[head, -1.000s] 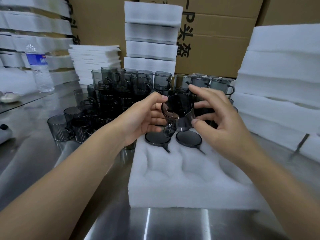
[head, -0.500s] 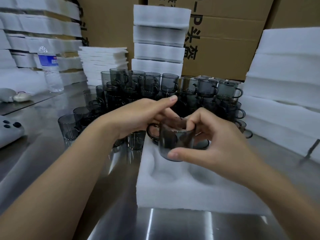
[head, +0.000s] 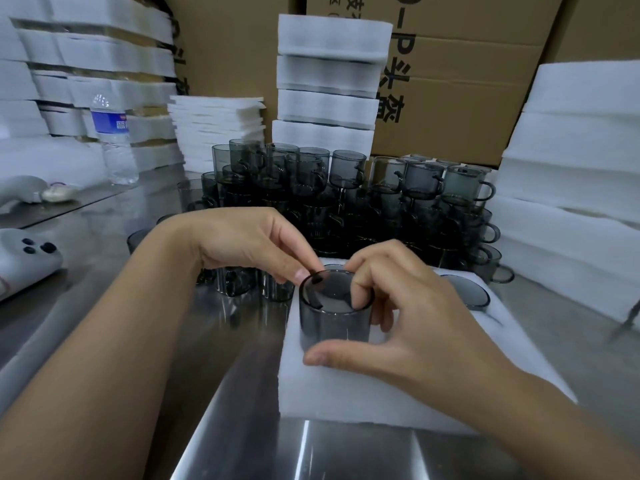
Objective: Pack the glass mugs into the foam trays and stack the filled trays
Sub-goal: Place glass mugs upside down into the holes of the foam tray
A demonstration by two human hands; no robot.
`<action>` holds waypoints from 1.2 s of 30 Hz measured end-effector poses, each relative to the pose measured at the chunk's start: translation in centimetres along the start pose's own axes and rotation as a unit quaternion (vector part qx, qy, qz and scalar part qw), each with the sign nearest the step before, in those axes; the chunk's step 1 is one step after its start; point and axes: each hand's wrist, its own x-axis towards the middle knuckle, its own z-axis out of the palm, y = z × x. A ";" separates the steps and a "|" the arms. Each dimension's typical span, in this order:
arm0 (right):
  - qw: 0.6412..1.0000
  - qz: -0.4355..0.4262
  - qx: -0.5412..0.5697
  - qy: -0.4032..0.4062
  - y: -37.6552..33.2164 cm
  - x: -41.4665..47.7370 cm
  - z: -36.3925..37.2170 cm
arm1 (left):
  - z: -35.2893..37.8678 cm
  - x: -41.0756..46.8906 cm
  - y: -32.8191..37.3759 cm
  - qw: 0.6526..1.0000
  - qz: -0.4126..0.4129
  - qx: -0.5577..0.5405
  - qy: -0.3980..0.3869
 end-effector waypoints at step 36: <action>0.977 0.186 -0.074 -0.077 1.8 1.1 0.1 | 1.9 -0.8 2.5 0.929 -0.308 0.147 -0.143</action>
